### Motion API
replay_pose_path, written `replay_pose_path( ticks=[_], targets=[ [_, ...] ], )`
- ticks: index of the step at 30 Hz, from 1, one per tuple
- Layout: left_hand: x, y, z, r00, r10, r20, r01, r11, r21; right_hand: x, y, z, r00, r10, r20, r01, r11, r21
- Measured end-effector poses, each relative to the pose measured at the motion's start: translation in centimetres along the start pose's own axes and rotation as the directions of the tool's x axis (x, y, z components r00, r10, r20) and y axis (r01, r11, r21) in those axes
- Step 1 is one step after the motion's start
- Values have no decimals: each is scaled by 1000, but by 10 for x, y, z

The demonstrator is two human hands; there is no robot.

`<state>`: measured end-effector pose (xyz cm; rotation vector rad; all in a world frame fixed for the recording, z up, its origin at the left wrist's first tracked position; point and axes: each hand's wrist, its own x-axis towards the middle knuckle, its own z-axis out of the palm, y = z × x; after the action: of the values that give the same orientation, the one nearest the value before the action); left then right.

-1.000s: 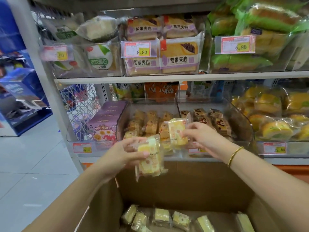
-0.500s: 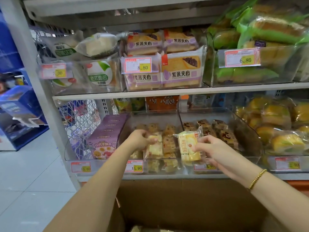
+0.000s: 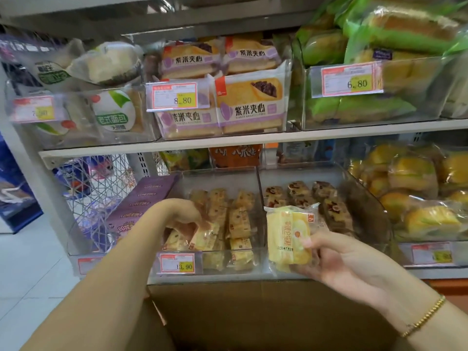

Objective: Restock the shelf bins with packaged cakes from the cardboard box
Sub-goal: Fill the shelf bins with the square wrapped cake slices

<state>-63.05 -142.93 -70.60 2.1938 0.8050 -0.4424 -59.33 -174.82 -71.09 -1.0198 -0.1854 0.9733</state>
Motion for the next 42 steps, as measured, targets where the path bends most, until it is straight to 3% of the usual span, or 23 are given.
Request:
replay_pose_path(
  ticks=[6,11,15,18,22,25,28,29,30,31,32,33,35,38,42],
  targets=[
    [6,16,9,983,-183,15,184,983,-29,-2,4,-8,997,72,-14,-70,991,115],
    [16,-1,13,989,-117,-87,100,978,-181,-4,15,-2,990,118,81,-133,965,225],
    [0,0,13,992,5,-128,-1,999,32,-7,17,0,998,64,21,-67,967,245],
    [-4,-4,27,982,11,-186,37,966,256,-7,20,-4,999,37,-23,-28,947,321],
    [-8,-14,37,969,59,-241,18,952,305,-7,26,-3,997,69,-34,-54,942,332],
    [-21,-11,42,958,196,-210,-69,866,495,-12,32,1,996,91,16,-92,990,104],
    [-36,-1,41,860,346,-376,-25,764,645,-17,37,7,993,108,47,-87,943,-322],
    [-46,4,40,819,389,-421,-75,802,593,-18,38,10,994,99,45,-69,894,-443],
    [-58,8,39,825,398,-400,-187,861,473,-19,38,13,995,84,44,-47,836,-547],
    [-71,12,40,870,400,-289,-320,903,287,-20,37,15,997,69,40,-28,774,-633],
    [-84,14,43,905,416,-88,-411,909,70,-21,35,17,998,52,39,-10,719,-695],
    [-96,15,48,890,445,103,-443,896,-47,-22,33,18,999,31,42,10,678,-735],
    [-107,12,56,818,482,313,-489,870,-62,-22,30,20,999,-25,36,44,631,-775],
    [-107,4,66,803,514,302,-501,856,-127,-21,29,19,993,-118,4,85,686,-722],
    [-108,-6,78,855,512,87,-400,756,-518,-15,38,18,944,-301,-136,241,909,-340]
  ],
)
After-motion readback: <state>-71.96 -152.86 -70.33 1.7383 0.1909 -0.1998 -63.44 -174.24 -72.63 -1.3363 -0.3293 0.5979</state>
